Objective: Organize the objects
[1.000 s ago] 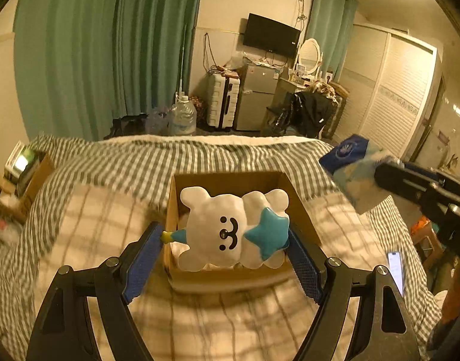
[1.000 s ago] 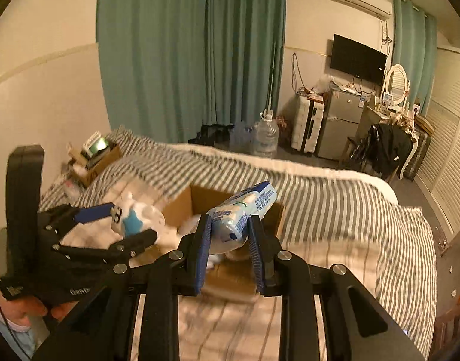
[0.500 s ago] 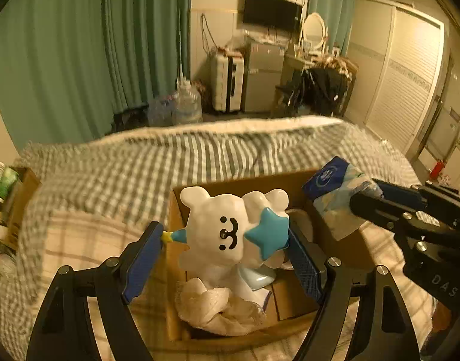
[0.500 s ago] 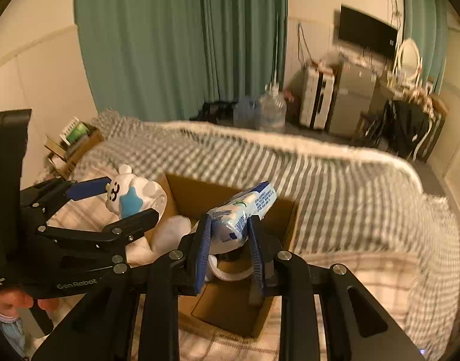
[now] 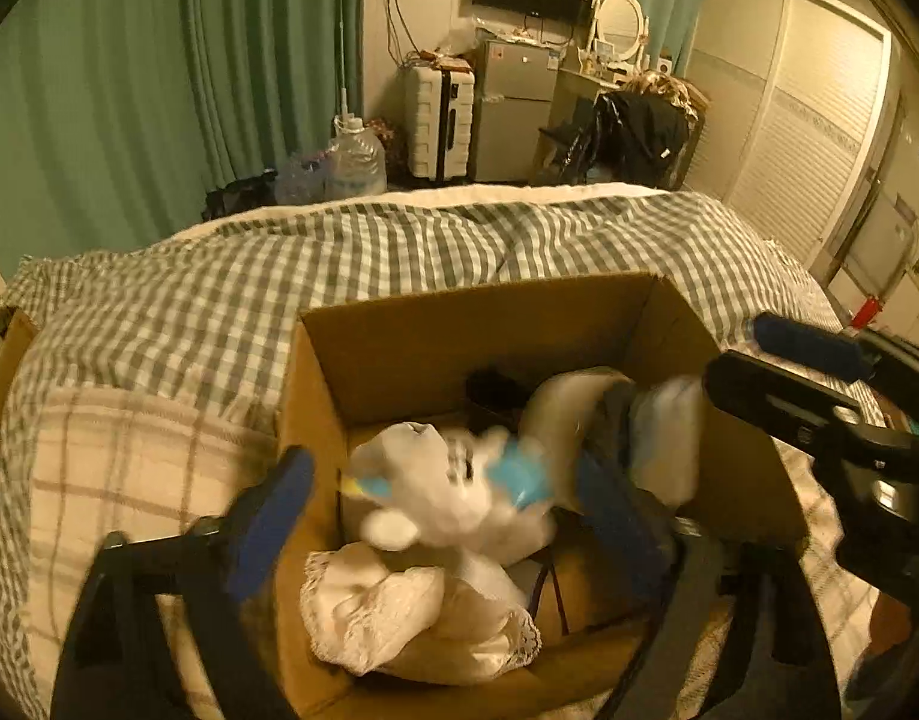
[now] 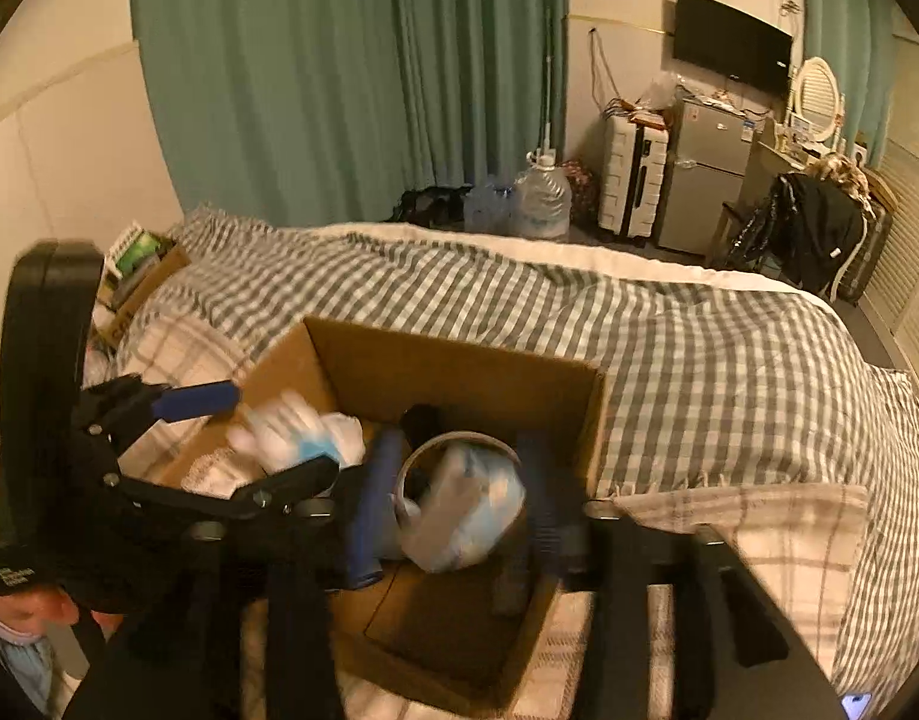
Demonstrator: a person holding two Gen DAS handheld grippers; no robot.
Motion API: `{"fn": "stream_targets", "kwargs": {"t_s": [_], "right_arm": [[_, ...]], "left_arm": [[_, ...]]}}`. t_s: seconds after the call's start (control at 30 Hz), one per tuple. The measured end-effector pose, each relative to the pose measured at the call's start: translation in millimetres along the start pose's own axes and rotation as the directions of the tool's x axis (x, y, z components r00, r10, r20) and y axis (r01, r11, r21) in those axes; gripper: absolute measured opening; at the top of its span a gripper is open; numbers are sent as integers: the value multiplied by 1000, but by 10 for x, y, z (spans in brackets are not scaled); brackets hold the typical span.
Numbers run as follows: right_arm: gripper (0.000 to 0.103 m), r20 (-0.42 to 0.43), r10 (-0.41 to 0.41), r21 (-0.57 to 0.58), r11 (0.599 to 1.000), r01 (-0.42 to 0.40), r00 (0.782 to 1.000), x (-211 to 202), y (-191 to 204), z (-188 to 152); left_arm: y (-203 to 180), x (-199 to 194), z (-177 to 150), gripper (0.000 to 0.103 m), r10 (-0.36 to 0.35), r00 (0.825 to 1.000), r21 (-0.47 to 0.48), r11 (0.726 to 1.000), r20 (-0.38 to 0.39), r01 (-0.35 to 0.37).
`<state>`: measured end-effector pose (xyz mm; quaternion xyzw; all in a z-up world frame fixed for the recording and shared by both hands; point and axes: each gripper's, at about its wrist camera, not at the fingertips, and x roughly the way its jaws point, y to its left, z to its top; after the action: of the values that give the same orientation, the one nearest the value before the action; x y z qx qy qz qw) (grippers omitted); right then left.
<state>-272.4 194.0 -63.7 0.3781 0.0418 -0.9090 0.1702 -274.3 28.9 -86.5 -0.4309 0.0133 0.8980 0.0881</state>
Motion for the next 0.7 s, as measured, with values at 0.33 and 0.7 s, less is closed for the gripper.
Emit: {"fn": "stream_targets", "kwargs": {"t_s": [0.33, 0.7], "right_arm": [[95, 118, -155, 79, 986, 146, 981, -1040, -44, 138], [103, 243, -224, 153, 970, 191, 944, -2015, 148, -182]], "left_arm": [[1, -1060, 103, 102, 37, 991, -16, 999, 129, -35], [-47, -2190, -59, 103, 74, 940, -76, 996, 332, -52]]}}
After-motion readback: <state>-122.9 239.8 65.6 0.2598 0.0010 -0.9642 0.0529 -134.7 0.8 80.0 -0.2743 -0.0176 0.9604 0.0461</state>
